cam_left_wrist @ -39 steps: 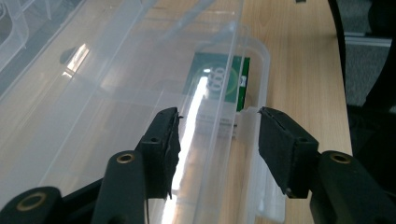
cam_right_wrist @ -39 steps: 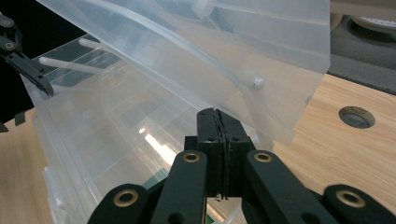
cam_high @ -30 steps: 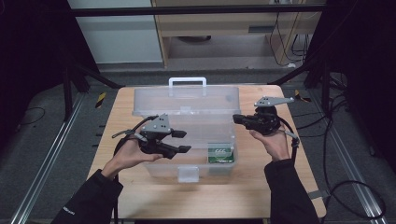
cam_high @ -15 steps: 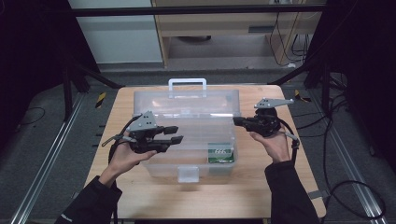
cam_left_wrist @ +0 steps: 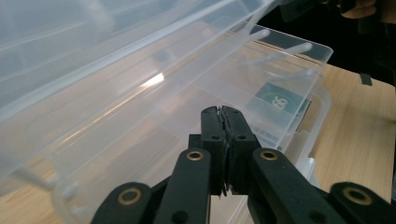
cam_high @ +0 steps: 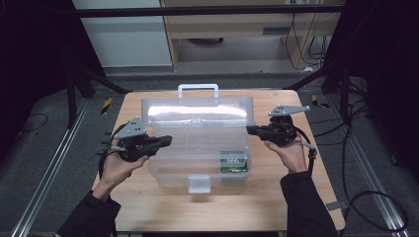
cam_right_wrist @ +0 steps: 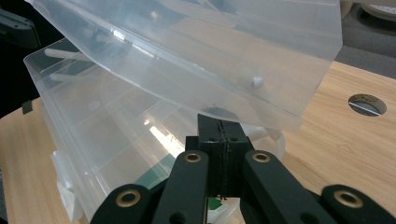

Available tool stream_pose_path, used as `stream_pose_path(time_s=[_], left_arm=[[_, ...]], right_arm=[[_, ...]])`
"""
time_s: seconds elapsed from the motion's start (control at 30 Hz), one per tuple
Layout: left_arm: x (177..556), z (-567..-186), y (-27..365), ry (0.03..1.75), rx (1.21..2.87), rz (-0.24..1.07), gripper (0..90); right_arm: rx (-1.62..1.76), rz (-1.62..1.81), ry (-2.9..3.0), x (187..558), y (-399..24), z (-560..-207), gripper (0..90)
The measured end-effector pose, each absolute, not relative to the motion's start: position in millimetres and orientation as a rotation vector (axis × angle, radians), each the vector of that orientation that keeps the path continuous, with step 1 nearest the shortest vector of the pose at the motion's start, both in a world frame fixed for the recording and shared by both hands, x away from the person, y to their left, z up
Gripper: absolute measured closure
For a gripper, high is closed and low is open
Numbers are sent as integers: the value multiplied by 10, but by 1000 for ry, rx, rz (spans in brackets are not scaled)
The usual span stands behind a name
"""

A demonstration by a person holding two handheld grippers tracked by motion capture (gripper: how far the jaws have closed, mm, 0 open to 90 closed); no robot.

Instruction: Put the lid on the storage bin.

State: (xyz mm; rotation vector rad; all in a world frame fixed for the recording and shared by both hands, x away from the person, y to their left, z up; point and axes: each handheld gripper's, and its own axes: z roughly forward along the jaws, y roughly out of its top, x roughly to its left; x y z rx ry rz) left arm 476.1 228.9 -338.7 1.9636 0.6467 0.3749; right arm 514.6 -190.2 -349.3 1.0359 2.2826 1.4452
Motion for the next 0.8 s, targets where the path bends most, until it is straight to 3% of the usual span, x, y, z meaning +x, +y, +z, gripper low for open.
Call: stream_pose_path(time_s=[0.8], left_arm=[[4876, -3496, 2837, 827, 1929, 463, 896]], right_arm=[[1039, 1418, 2295, 5049, -1889, -3563, 900]])
